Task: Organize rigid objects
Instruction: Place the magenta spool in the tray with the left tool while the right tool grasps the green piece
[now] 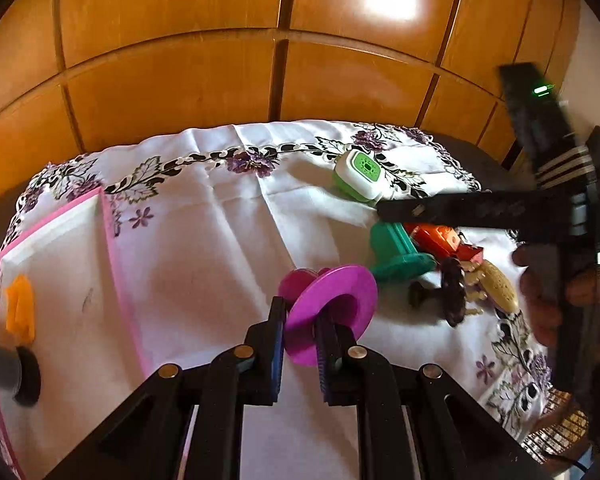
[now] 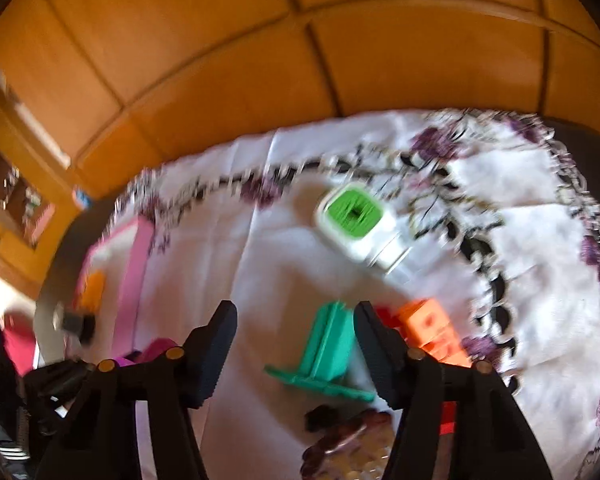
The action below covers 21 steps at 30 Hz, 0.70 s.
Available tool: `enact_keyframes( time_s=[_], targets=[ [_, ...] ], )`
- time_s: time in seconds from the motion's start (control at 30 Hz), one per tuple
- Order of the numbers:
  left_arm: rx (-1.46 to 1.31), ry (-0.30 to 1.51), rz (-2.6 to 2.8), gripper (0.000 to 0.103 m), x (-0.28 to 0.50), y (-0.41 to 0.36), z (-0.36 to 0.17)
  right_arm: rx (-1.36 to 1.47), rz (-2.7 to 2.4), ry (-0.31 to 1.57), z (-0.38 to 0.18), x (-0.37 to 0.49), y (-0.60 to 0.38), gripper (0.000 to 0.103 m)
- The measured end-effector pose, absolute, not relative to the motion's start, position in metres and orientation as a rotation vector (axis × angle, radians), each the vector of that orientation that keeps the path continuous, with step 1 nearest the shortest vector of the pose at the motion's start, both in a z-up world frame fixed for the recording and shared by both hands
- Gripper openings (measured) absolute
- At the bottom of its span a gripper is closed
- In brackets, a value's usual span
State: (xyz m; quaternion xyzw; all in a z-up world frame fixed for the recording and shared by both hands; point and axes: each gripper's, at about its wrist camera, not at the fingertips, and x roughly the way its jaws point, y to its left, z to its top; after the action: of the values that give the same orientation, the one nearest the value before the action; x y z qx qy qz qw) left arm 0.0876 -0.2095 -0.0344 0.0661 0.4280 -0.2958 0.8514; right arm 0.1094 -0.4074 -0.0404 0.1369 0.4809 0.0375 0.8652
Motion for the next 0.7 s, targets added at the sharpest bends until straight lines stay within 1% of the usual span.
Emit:
enact_keyframes(
  time_s=[0.3, 0.37, 0.4, 0.43, 0.5, 0.6, 0.7],
  targets=[
    [0.089, 0.859, -0.609, 0.014, 0.062, -0.177, -0.015, 0.24, 0.046, 1.097, -0.062, 0.113, -0.4, 0.06],
    [0.069, 0.852, -0.6, 0.014, 0.059, -0.168, -0.011, 0.233, 0.044, 1.118, -0.067, 0.114, -0.399, 0.059],
    [0.056, 0.848, -0.595, 0.014, 0.057, -0.163, -0.009, 0.23, 0.043, 1.131, -0.071, 0.115, -0.399, 0.053],
    [0.046, 0.845, -0.592, 0.014, 0.055, -0.158, -0.007, 0.226, 0.041, 1.142, -0.073, 0.117, -0.398, 0.043],
    [0.02, 0.839, -0.573, 0.014, 0.051, -0.144, -0.004, 0.2, 0.021, 1.171, -0.081, 0.118, -0.395, 0.03],
    [-0.023, 0.837, -0.538, 0.014, 0.048, -0.12, 0.0, 0.175, 0.012, 1.173, -0.084, 0.118, -0.392, 0.03],
    [-0.056, 0.835, -0.487, 0.014, 0.045, -0.092, 0.002, 0.223, 0.02, 1.183, -0.086, 0.118, -0.398, 0.031]
  ],
)
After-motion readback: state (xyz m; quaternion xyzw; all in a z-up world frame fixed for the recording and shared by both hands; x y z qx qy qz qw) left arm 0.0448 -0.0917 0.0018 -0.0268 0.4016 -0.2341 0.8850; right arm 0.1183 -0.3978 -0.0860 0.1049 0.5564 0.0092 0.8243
